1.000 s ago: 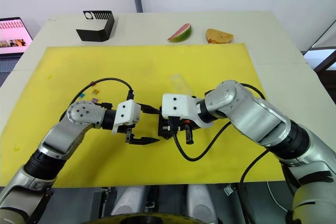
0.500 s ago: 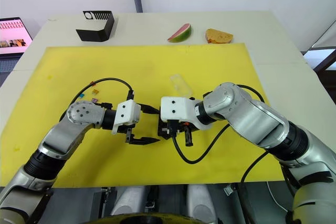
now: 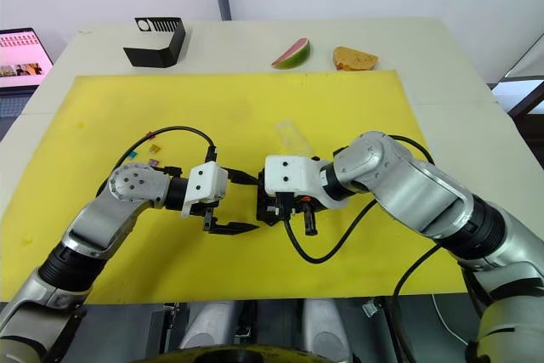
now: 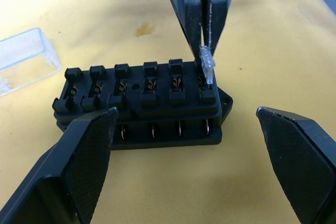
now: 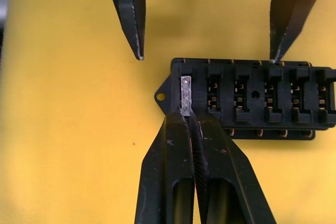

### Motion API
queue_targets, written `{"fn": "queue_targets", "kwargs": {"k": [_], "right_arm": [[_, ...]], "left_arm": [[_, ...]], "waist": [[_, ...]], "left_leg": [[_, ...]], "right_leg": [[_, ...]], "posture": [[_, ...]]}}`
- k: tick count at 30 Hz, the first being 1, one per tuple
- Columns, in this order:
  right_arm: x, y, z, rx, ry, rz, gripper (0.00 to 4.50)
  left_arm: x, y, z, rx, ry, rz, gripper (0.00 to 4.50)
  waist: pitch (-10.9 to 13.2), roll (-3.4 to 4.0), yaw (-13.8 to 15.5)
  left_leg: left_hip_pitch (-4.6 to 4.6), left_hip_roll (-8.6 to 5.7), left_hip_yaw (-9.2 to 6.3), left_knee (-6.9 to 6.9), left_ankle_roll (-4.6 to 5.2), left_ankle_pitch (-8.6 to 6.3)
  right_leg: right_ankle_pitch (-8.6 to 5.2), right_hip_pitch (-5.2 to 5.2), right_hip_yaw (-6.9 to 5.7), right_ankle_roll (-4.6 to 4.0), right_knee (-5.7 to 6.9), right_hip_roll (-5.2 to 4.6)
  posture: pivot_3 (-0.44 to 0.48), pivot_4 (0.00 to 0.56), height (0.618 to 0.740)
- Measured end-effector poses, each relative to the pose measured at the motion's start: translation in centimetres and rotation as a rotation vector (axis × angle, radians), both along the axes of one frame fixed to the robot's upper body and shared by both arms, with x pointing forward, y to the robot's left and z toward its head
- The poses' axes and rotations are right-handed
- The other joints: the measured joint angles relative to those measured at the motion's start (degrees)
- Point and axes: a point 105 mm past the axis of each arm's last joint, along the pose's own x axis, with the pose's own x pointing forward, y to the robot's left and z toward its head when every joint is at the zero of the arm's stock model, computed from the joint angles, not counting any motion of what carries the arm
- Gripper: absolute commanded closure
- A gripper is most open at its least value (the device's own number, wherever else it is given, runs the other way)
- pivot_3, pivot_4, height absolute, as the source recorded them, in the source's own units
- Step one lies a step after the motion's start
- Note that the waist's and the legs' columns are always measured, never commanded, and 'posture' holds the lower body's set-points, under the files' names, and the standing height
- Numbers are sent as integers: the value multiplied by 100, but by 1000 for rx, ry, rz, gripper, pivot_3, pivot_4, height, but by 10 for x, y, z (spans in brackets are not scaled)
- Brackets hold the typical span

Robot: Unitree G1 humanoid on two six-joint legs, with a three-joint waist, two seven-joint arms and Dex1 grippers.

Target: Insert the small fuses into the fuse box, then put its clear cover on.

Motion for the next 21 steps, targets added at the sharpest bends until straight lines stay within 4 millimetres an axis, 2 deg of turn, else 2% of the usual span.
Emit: {"fn": "queue_targets", "kwargs": {"k": [21], "right_arm": [[1, 4, -1, -9, -28, 28, 4500]], "left_arm": [[0, -1, 1, -2, -2, 1, 53]], "waist": [[0, 0, -5]], "left_leg": [[0, 0, 0, 0, 0, 0]], "right_leg": [[0, 0, 0, 0, 0, 0]], "posture": [[0, 150, 740]]}}
